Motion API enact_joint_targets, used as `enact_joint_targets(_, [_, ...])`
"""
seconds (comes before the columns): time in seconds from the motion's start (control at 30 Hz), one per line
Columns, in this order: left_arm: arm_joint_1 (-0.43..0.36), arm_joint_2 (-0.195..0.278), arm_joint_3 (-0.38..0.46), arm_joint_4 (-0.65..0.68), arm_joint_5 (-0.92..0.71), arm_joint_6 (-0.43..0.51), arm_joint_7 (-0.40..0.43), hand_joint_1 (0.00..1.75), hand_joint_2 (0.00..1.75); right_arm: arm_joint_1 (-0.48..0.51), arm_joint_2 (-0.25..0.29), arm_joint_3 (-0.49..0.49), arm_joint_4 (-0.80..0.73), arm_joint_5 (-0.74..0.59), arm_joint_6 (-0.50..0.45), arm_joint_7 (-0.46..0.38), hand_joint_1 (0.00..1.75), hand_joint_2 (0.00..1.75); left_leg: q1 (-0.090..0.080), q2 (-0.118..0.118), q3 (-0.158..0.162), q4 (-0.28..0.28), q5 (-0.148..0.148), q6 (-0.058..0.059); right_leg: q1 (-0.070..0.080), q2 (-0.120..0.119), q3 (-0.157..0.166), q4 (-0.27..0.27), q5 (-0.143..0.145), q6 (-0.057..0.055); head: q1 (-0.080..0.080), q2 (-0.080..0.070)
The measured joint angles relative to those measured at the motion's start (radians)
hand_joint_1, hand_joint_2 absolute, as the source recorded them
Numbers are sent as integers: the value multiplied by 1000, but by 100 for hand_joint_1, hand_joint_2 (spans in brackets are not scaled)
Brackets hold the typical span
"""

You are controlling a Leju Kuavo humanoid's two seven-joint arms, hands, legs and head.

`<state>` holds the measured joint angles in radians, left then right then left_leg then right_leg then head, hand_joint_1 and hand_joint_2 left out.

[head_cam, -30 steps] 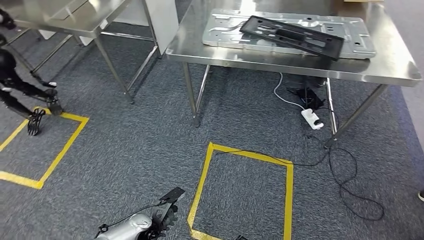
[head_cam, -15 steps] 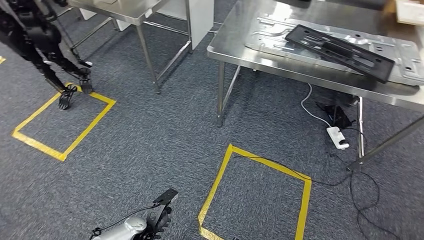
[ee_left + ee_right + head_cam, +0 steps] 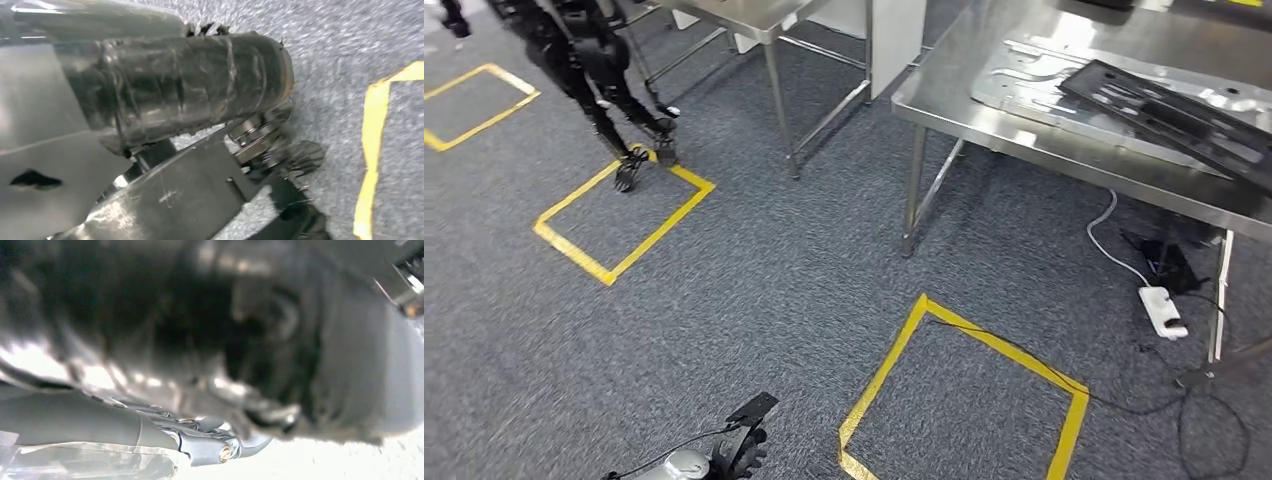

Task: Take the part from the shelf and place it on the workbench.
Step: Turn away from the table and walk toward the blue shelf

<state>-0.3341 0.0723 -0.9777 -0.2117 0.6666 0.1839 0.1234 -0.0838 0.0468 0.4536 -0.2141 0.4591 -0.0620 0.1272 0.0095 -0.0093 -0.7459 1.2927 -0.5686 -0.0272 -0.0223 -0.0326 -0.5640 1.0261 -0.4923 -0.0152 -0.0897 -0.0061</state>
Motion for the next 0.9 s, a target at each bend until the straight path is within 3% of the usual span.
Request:
enact_joint_targets(0.03, [6, 6, 0, 0, -6, -7, -4, 0, 0, 2, -2, 0, 1, -10, -1, 0, 0, 0, 1, 4, 13, -23, 20, 0, 0, -12, 1, 1, -2, 0, 0, 0])
enact_joint_targets(0.07, [11, 13, 0, 0, -11, -13, -8, 0, 0, 3, -4, 0, 1, -20, -1, 0, 0, 0, 1, 11, 46, -83, 53, 2, 1, -22, 2, 1, -3, 2, 0, 0])
enact_joint_targets(0.13, [14, 25, 0, 0, -18, -19, -14, 0, 0, 2, -7, 0, 1, -31, -2, 0, 0, 0, -6, 47, 119, -220, 100, 13, 5, -41, 7, 1, -8, 7, 0, 0])
enact_joint_targets(0.17, [13, 29, 0, 0, -19, -21, -16, 0, 0, 2, -8, 0, 2, -33, -2, 0, 0, 0, -11, 59, 140, -260, 109, 20, 7, -49, 10, 0, -10, 11, 1, 0])
enact_joint_targets(0.2, [13, 32, 0, 0, -20, -21, -17, 0, 0, 2, -9, 0, 2, -34, -2, -1, 0, 0, -16, 65, 147, -277, 108, 26, 10, -58, 11, -1, -11, 16, 1, 0])
enact_joint_targets(0.27, [18, 39, 0, 0, -20, -21, -19, 0, 0, 2, -10, 0, 2, -35, -3, -1, 0, 0, -15, 44, 148, -283, 112, 38, 12, -71, 16, -5, -13, 27, 1, 0])
enact_joint_targets(0.3, [21, 42, 0, 0, -21, -21, -19, 0, 0, 2, -11, 0, 2, -35, -3, -1, 0, 0, -13, 35, 150, -290, 116, 43, 11, -63, 17, -2, -19, 32, 3, 0])
enact_joint_targets(0.37, [23, 45, 0, 0, -21, -21, -21, 0, 0, 1, -13, 0, 2, -36, -5, -1, 0, 0, -6, 17, 157, -300, 122, 54, 9, -22, -5, 53, -57, 40, 8, 0])
enact_joint_targets(0.43, [22, 46, 0, 0, -26, -23, -23, 0, 0, 3, -16, 0, 2, -43, -9, -1, 0, 0, -6, -2, 157, -301, 123, 60, 8, 15, -63, 177, -118, 41, 13, 0])
enact_joint_targets(0.5, [25, 46, 0, 0, -33, -30, -27, 0, 0, 8, -19, 0, 3, -55, -11, 0, 0, 0, -7, -27, 156, -298, 123, 62, 8, 25, -112, 269, -141, 42, 14, 0])
enact_joint_targets(0.53, [27, 47, 0, 0, -36, -35, -30, 0, 0, 10, -21, 0, 4, -62, -11, 0, 0, 0, -7, -41, 156, -296, 122, 62, 7, 27, -116, 270, -128, 42, 14, 0])
enact_joint_targets(0.6, [33, 48, 0, 0, -44, -42, -35, 0, 0, 9, -23, 0, 5, -73, -12, 0, 0, 0, -6, -69, 155, -289, 119, 58, 3, 35, -78, 174, -62, 42, 14, 0])
enact_joint_targets(0.67, [43, 48, -4, 0, -60, -42, -50, 0, 0, 7, -25, 0, 6, -91, -18, -1, 0, 0, -7, -94, 149, -275, 112, 48, -4, 77, -28, 62, -19, 41, 14, 0])
enact_joint_targets(0.73, [75, 42, -28, 0, -112, -19, -89, 0, 0, 8, -23, -9, 7, -143, -46, -3, 0, 0, -8, -112, 140, -266, 109, 37, -5, 103, -9, 26, -18, 35, 15, 0])
enact_joint_targets(0.8, [125, 29, -71, 0, -187, 13, -139, 0, 0, 12, -18, -32, 8, -216, -86, -8, 0, 0, -5, -122, 136, -268, 110, 28, -4, 85, -6, 24, -14, 23, 16, 0])
enact_joint_targets(0.87, [169, 15, -108, -1, -235, 27, -166, 0, 0, 13, -14, -56, 10, -263, -111, -12, 0, 0, -7, -79, 120, -237, 89, 18, -6, 66, -1, 16, -11, 11, 8, 0])
enact_joint_targets(0.9, [182, 9, -120, -2, -246, 29, -170, 0, 0, 13, -12, -64, 10, -274, -115, -13, 0, 0, -8, -49, 98, -193, 65, 14, -6, 54, 1, 13, -10, 6, 4, 0])
